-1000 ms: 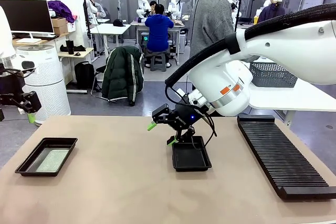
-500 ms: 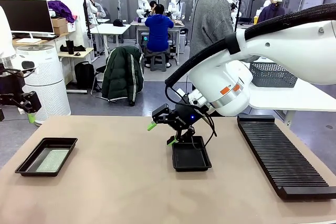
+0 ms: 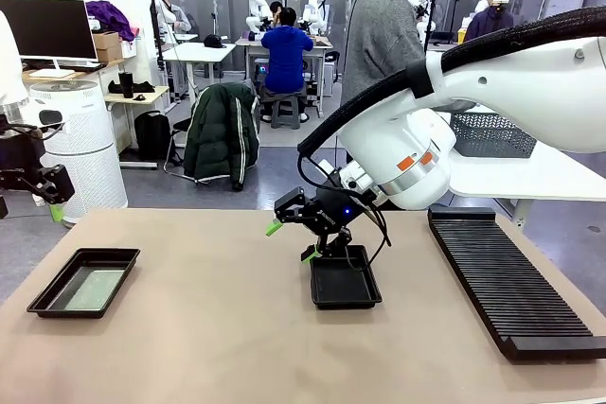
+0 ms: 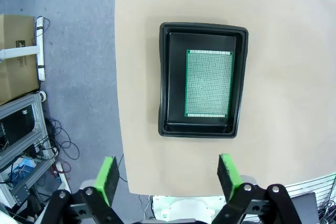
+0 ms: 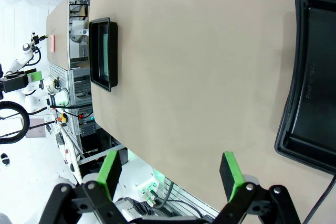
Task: Inspect and transfer BCBs to ESD trays.
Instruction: Pick up the ESD tray and place it on the left side of the table.
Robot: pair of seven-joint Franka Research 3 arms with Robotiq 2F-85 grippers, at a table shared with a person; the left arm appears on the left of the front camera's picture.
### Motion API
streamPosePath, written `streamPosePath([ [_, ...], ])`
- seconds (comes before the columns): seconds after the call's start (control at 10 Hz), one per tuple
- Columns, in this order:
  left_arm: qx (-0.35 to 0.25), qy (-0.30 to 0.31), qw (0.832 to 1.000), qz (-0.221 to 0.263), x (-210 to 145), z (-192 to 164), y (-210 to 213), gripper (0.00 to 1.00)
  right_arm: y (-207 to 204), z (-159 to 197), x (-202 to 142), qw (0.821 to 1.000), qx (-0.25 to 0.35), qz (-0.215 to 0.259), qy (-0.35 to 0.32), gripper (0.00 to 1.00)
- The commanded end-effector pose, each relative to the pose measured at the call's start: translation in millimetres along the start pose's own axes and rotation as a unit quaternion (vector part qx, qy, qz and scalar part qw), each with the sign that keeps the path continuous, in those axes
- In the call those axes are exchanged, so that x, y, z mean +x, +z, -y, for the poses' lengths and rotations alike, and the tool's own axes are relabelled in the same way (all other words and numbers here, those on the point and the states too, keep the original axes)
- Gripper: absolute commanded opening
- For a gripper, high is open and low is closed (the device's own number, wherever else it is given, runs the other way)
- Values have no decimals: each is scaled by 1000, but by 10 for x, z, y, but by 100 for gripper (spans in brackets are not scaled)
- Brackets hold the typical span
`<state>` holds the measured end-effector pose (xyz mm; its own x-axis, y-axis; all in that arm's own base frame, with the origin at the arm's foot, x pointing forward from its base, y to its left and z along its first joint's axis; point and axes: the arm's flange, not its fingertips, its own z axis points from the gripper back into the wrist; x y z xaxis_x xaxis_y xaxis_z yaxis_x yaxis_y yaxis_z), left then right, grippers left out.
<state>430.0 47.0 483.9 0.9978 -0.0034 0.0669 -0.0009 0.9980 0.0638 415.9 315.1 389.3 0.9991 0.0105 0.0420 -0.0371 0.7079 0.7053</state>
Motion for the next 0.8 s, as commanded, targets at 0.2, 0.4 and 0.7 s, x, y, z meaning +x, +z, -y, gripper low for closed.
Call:
streamPosePath([
  [0.2,-8,3,1000,0,-1,-3,-4,100,-11,4,-7,1000,-3,3,-5,100],
  [0.4,-8,3,1000,0,-1,-3,-4,100,-11,4,-7,1000,-3,3,-5,100],
  [0.7,-8,3,1000,0,-1,-3,-4,100,-11,4,-7,1000,-3,3,-5,100],
])
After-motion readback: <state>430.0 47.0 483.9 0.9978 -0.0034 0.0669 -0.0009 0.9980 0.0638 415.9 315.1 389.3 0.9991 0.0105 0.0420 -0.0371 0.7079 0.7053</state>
